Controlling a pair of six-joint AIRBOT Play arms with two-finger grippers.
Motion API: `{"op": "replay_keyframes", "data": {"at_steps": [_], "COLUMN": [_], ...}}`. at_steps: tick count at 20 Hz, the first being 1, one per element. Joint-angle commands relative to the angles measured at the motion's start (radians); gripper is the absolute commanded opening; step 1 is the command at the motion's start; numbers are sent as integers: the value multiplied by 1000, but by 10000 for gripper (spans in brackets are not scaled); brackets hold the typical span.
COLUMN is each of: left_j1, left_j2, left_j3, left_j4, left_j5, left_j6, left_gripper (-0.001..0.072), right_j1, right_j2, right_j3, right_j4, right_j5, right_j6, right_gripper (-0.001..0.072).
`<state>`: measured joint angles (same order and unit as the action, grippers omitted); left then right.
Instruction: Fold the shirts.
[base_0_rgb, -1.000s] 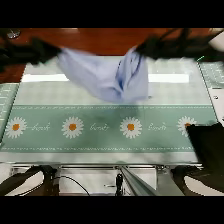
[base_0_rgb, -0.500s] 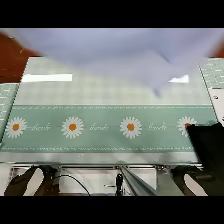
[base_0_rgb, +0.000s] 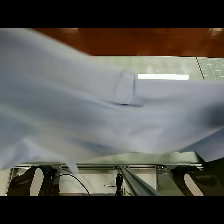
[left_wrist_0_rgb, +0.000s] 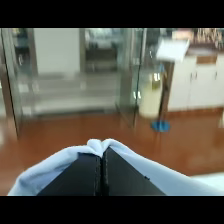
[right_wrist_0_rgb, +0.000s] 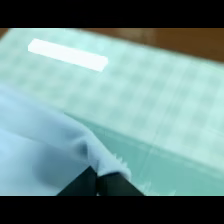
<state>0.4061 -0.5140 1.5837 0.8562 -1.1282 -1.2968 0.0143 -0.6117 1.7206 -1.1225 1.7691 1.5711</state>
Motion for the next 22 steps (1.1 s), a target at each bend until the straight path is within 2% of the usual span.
{"op": "replay_keyframes", "data": {"at_steps": [1, 5, 9, 11, 13, 15, 17, 18, 19, 20, 22], "left_j1": [-57, -158, -273, -314, -348, -379, -401, -407, -406, -398, -341], "left_j2": [2, -130, -395, -514, -624, -708, -758, -770, -776, -776, -774], "left_j3": [-261, -525, -544, -531, -494, -457, -432, -423, -420, -420, -393], "left_j4": [-14, -10, -11, -11, -26, -54, -94, -94, -94, -81, 21], "left_j5": [-77, 64, 226, 299, 309, 309, 309, 309, 309, 304, 198], "left_j6": [-21, 2, 2, 0, 1, 1, 1, 2, 2, 2, 0], "left_gripper": [19, 19, 18, 18, 19, 19, 44, 197, 590, 706, 705], "right_j1": [-1, -1, -1, -1, -1, -18, -71, -104, -136, -175, -264], "right_j2": [82, -8, -327, -495, -647, -784, -882, -914, -931, -935, -921], "right_j3": [-367, -714, -725, -657, -562, -454, -365, -334, -315, -303, -287], "right_j4": [-5, -17, -34, 18, 57, 93, 194, 256, 310, 357, 333], "right_j5": [-109, -447, -704, -759, -801, -807, -798, -787, -766, -727, -592], "right_j6": [14, -21, -21, -19, -17, 60, 77, 71, 45, -9, -54], "right_gripper": [18, 18, 18, 18, 19, 19, 32, 264, 562, 624, 624]}}
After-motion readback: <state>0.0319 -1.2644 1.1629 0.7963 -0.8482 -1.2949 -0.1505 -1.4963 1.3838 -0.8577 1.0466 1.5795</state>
